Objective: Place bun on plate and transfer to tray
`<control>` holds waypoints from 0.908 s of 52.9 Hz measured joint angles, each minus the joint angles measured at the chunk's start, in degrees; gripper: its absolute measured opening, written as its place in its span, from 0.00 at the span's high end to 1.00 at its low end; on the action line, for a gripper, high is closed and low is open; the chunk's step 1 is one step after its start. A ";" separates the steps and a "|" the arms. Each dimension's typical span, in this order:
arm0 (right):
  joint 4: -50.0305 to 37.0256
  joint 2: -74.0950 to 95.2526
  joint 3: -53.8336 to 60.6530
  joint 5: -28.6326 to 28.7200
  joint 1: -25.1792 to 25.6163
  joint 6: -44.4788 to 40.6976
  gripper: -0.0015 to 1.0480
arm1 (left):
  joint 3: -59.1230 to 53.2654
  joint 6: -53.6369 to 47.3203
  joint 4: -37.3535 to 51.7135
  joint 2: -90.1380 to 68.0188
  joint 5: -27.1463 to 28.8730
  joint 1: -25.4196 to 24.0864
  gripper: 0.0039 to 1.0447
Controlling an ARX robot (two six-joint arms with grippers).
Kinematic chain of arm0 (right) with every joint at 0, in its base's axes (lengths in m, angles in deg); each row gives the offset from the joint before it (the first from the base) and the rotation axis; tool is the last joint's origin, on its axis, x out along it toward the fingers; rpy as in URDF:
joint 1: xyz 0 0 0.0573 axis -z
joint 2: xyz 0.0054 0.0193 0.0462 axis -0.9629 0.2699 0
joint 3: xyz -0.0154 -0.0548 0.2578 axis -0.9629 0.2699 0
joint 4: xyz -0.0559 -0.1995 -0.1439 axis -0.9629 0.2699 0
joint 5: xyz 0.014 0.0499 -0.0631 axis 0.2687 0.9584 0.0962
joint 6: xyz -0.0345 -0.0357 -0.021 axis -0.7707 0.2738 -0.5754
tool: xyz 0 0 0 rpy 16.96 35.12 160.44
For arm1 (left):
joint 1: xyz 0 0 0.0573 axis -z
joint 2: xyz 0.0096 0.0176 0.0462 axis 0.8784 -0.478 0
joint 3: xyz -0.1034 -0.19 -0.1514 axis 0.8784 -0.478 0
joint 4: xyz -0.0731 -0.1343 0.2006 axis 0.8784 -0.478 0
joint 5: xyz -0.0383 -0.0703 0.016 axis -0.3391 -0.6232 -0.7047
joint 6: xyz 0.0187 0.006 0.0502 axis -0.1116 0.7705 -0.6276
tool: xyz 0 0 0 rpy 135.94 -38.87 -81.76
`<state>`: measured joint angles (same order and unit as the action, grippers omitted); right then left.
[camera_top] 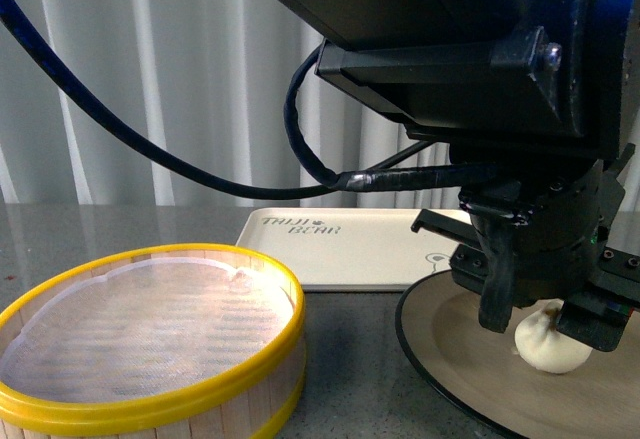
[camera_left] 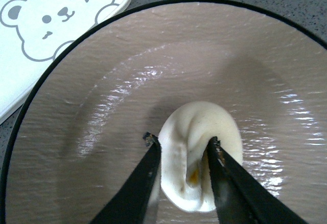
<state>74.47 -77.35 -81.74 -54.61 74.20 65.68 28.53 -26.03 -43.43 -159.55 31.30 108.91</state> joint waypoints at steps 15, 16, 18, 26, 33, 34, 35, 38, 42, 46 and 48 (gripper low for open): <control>0.00 0.00 0.00 0.00 0.00 0.00 0.08 | 2.36 2.84 -1.05 -0.59 1.16 -0.57 0.21; 0.00 0.00 0.00 0.00 0.00 0.00 0.08 | 2.51 3.02 -1.09 -0.59 1.05 -0.59 0.20; 0.00 0.00 0.00 0.00 0.00 0.00 0.08 | 3.04 3.39 -1.22 -0.59 0.81 -0.61 0.13; 0.00 0.00 0.00 0.00 0.00 0.00 0.08 | 4.37 5.77 -2.62 -0.59 -1.60 -1.16 0.07; 0.00 0.00 0.00 0.00 0.00 0.00 0.08 | 4.90 7.17 -2.93 -0.55 -2.16 -2.08 0.06; 0.00 0.00 0.00 0.00 0.00 0.00 0.08 | 4.96 7.56 -2.93 -0.55 -2.16 -2.29 0.06; 0.00 0.00 0.00 0.00 0.00 0.00 0.08 | 5.03 7.89 -2.93 -0.52 -2.14 -2.54 0.06; 0.00 0.00 0.00 0.00 0.00 0.00 0.08 | 5.27 8.87 -2.93 -0.46 -1.99 -3.23 0.06; 0.00 0.00 0.00 0.00 0.02 0.00 0.08 | 5.79 10.12 -2.91 -0.44 -1.01 -4.26 0.06; 0.00 0.00 0.00 0.00 0.00 0.00 0.08 | 6.43 12.07 -2.93 -0.33 0.50 -5.57 0.06; 0.00 0.00 0.00 0.00 0.00 0.00 0.08 | 6.82 13.11 -2.93 -0.26 1.29 -6.36 0.06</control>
<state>74.47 -77.35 -81.74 -54.61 74.20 65.68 35.35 -12.91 -46.36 -159.81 32.59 102.55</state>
